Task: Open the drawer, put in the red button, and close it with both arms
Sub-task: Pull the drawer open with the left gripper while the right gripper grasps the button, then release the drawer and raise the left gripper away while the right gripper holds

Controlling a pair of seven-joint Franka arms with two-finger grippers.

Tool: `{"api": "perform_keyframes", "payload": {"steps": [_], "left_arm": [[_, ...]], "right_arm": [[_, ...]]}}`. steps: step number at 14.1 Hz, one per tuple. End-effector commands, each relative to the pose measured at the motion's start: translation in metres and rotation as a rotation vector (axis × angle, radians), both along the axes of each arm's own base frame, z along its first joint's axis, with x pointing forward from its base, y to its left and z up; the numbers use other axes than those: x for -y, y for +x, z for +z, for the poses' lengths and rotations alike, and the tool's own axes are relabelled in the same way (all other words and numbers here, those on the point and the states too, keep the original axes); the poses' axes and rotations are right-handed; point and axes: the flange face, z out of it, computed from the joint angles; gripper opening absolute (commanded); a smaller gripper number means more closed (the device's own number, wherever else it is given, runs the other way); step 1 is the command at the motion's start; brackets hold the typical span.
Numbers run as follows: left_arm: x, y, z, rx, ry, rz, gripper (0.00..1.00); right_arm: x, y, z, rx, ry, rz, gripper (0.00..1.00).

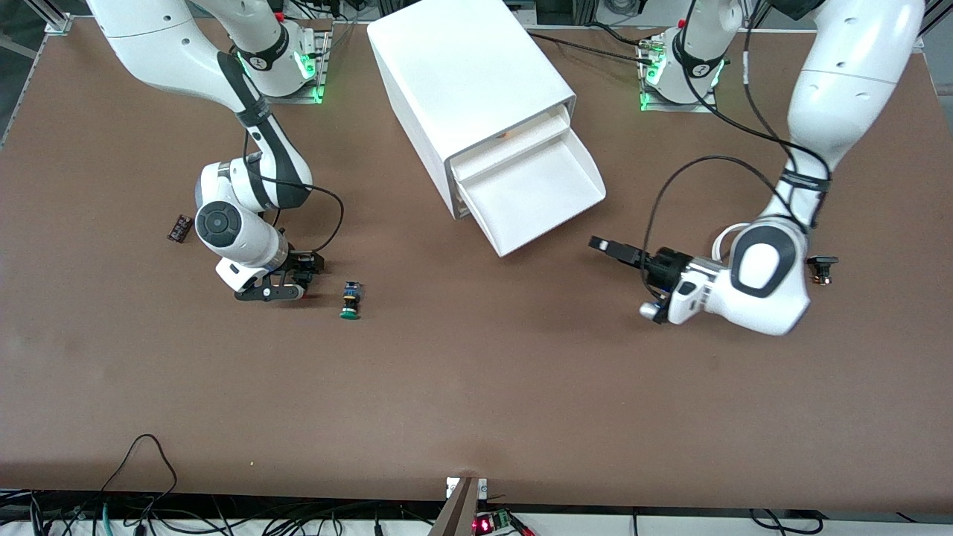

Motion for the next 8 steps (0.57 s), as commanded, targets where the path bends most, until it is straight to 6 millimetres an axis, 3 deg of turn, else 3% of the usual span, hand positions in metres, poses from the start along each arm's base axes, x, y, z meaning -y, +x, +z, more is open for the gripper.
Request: {"api": "perform_keyframes", "payload": {"steps": [1,4,6,8], "left_arm": [[-0.028,0.021,0.069,0.103,0.205,-0.082,1.0],[-0.054,0.006,0.155,0.245,0.432,-0.179,1.0],[-0.066,-0.015,0.208,0.302,0.552,-0.233,1.0],[-0.073,-0.039,0.254,0.357,0.66,-0.257,1.0]], "right_arm": [[-0.004,0.007,-0.005,0.005,0.01,-0.003,0.69],[-0.01,0.006,-0.004,0.005,0.016,-0.002,0.56],[-0.01,0.008,-0.004,0.01,0.016,-0.001,0.56],[-0.011,0.009,-0.003,0.013,0.016,0.002,0.45]]}}
